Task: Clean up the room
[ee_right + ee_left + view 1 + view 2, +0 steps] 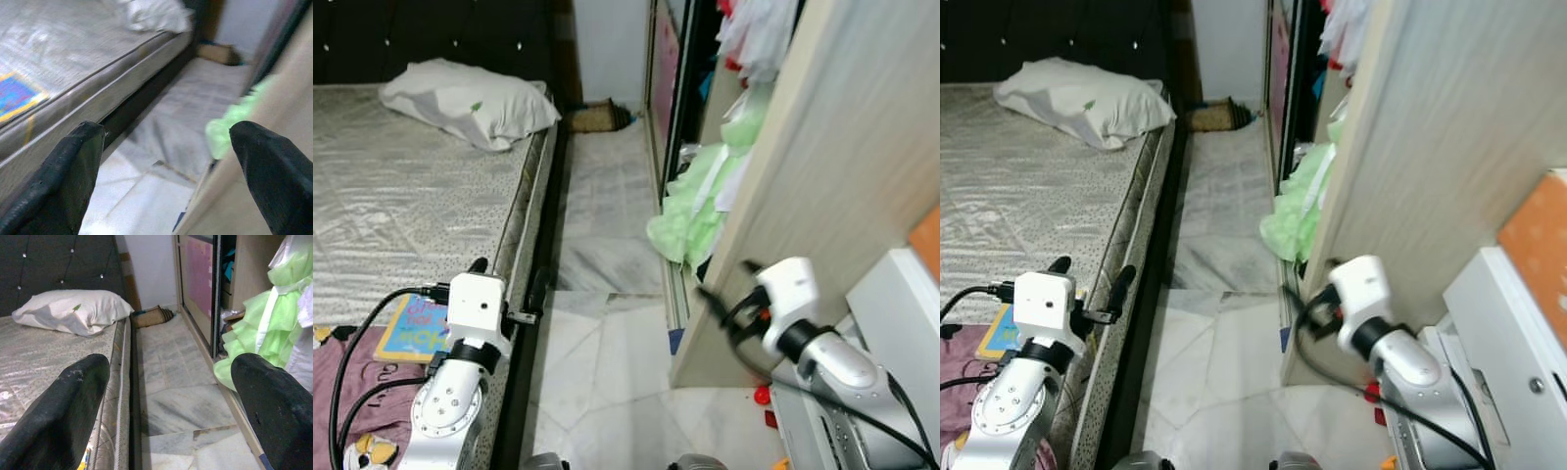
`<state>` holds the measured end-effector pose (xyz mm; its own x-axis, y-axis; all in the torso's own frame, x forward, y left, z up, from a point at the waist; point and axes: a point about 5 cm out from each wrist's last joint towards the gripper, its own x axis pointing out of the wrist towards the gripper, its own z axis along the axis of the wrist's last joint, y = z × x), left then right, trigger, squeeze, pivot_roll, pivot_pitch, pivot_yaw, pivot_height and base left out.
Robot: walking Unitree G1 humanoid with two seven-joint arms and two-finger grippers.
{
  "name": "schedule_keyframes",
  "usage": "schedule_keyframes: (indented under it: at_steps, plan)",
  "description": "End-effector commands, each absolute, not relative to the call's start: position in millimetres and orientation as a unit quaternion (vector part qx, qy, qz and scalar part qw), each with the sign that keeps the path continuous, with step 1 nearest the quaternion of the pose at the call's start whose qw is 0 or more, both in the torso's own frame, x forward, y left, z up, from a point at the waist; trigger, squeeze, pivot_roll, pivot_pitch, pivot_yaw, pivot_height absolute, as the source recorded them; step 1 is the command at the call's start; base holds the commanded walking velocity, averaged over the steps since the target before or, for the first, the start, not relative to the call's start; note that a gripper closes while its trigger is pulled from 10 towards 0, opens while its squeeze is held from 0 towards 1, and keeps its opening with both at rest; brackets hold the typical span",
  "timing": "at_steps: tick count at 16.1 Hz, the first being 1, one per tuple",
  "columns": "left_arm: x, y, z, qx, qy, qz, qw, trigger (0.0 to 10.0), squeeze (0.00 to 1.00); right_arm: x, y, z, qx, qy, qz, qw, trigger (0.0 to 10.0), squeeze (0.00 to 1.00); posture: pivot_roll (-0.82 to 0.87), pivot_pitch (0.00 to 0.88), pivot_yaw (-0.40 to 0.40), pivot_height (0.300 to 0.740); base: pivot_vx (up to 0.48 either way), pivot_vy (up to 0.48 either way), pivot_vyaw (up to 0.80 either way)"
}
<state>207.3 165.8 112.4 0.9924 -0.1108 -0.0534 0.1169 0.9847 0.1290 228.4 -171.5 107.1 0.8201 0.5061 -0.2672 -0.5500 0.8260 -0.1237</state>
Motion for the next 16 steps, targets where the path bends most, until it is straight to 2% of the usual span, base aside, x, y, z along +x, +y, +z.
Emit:
schedule_keyframes:
  at_steps: [1, 3, 5, 6, 12, 16]
  plan:
    - [208.6, 166.2, 113.8, 0.073, 0.019, -0.054, 0.996, 10.0, 0.00, 230.0, -167.1, 107.1, -0.115, 0.109, 0.306, 0.939, 10.0, 0.00, -0.07, 0.000, -0.010, 0.740, 0.000, 0.000, 0.00]
    - [207.8, 166.2, 112.8, 0.076, 0.019, -0.051, 0.996, 10.0, 0.00, 240.6, -164.8, 111.9, -0.128, 0.080, 0.308, 0.939, 10.0, 0.00, -0.06, 0.000, -0.013, 0.740, 0.000, 0.000, 0.40]
    - [207.7, 172.1, 114.8, 0.086, 0.010, -0.011, 0.996, 10.0, 0.00, 266.9, -163.0, 128.1, -0.118, 0.030, 0.245, 0.962, 10.0, 0.00, -0.05, 0.000, -0.016, 0.740, 0.000, 0.000, 0.79]
    - [208.9, 175.6, 115.2, 0.082, 0.010, 0.016, 0.996, 10.0, 0.00, 281.8, -160.2, 138.2, -0.078, 0.013, 0.197, 0.977, 10.0, 0.00, -0.04, 0.000, -0.020, 0.740, 0.000, 0.000, 0.78]
    - [226.5, 187.6, 123.3, 0.076, -0.010, 0.069, 0.995, 10.0, 0.00, 307.9, -140.9, 140.8, -0.059, -0.026, 0.157, 0.985, 10.0, 0.00, -0.02, 0.000, -0.010, 0.740, 0.000, 0.000, 0.77]
    - [231.4, 193.3, 122.5, 0.077, -0.021, 0.097, 0.992, 10.0, 0.00, 314.8, -135.4, 131.4, -0.042, -0.024, 0.129, 0.990, 10.0, 0.00, 0.00, 0.000, 0.000, 0.740, 0.000, 0.000, 0.75]
